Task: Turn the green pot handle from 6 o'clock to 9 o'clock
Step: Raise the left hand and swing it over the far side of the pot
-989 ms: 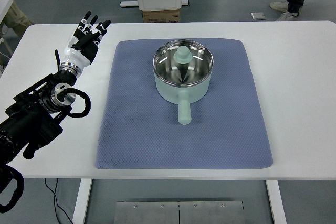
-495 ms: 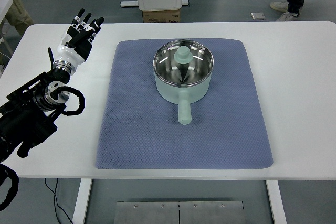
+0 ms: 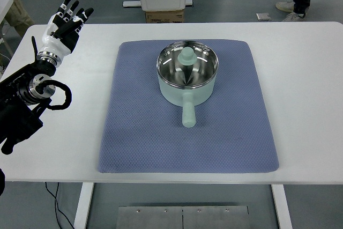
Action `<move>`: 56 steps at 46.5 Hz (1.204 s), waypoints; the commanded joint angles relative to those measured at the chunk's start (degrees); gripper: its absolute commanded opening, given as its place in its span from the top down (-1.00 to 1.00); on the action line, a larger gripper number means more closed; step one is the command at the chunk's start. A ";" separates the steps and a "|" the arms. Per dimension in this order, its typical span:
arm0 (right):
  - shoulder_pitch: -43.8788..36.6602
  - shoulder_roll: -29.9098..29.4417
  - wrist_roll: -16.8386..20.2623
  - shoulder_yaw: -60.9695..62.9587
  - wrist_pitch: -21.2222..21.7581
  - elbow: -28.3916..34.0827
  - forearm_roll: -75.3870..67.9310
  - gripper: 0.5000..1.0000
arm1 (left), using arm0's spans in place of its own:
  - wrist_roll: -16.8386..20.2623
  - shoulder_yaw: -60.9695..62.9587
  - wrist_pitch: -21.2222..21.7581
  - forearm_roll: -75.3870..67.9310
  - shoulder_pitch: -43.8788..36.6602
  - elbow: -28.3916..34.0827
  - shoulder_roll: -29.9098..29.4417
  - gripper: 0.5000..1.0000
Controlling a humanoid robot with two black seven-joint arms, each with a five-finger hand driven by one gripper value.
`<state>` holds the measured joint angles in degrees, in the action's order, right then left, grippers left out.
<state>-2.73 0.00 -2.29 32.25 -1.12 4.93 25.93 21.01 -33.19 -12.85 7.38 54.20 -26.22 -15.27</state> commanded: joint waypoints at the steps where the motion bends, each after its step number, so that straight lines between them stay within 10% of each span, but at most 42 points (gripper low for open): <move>1: 0.00 0.00 0.00 0.00 0.07 -0.01 0.00 -1.00 | 0.00 0.05 -0.16 -1.31 0.21 -0.93 -0.98 -1.00; 56: 0.00 0.00 0.00 0.00 -0.02 -0.01 0.00 -1.00 | 0.00 0.23 -0.24 -17.22 3.90 -17.90 -9.42 -1.00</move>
<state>-2.72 0.00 -2.28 32.26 -1.14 4.92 25.93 20.98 -32.95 -13.10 -8.97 57.72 -44.13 -24.79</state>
